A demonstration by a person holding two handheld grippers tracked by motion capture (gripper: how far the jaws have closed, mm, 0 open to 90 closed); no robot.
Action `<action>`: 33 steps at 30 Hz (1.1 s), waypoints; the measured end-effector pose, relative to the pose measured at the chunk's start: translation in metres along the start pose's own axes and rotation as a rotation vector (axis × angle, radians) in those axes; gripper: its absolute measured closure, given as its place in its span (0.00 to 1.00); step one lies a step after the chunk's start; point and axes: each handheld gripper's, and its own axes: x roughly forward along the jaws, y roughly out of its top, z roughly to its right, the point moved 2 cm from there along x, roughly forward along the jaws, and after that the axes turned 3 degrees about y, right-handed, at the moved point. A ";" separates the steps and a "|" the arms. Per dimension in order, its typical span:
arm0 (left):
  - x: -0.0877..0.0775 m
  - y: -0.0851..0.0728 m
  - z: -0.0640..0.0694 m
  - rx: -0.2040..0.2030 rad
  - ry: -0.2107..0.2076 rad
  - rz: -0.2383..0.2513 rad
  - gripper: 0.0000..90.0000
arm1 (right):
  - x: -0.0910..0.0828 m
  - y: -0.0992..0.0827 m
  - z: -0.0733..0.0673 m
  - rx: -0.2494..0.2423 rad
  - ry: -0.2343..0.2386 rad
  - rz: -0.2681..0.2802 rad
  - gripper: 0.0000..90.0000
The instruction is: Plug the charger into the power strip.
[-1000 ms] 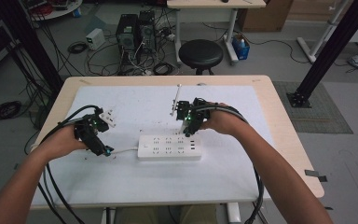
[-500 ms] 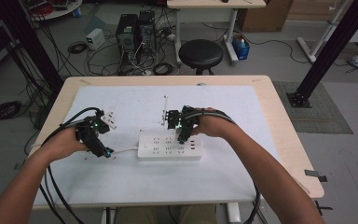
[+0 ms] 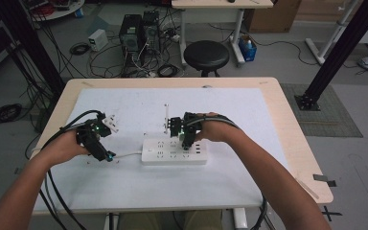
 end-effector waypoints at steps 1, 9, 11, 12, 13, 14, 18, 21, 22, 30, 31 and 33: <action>0.000 0.000 0.000 -0.004 0.002 0.002 0.22 | 0.000 0.000 0.001 -0.002 0.001 0.004 0.69; 0.004 0.000 0.000 -0.008 -0.006 -0.003 0.22 | 0.001 0.002 0.002 0.039 0.013 -0.001 0.69; 0.004 0.000 0.000 -0.005 -0.007 -0.002 0.22 | 0.001 0.004 0.001 0.025 0.006 -0.018 0.69; 0.004 0.000 0.000 -0.006 -0.007 -0.001 0.22 | 0.001 0.004 0.001 0.019 0.005 -0.020 0.69; 0.004 0.000 0.000 -0.007 -0.007 0.000 0.22 | 0.002 0.005 0.002 0.009 0.005 -0.019 0.69; 0.004 0.000 0.000 -0.005 -0.007 0.000 0.22 | 0.002 0.005 0.001 0.012 0.007 -0.023 0.69; 0.004 0.000 0.000 -0.011 -0.007 -0.002 0.22 | 0.003 0.006 0.003 0.001 0.018 -0.026 0.69; 0.004 -0.001 -0.001 -0.008 -0.008 0.000 0.22 | 0.003 0.006 0.004 0.006 0.023 -0.022 0.69; 0.004 -0.001 0.000 -0.012 -0.009 0.000 0.22 | 0.003 0.005 0.005 0.005 0.028 -0.019 0.69; 0.006 -0.001 -0.002 -0.012 -0.014 -0.012 0.22 | 0.010 0.005 0.007 0.014 0.049 -0.034 0.69; 0.007 -0.001 -0.001 -0.017 -0.015 -0.006 0.22 | 0.010 0.005 0.008 0.017 0.054 -0.027 0.69; 0.007 0.000 -0.001 -0.014 -0.015 -0.011 0.22 | 0.010 0.004 0.008 0.023 0.056 -0.021 0.69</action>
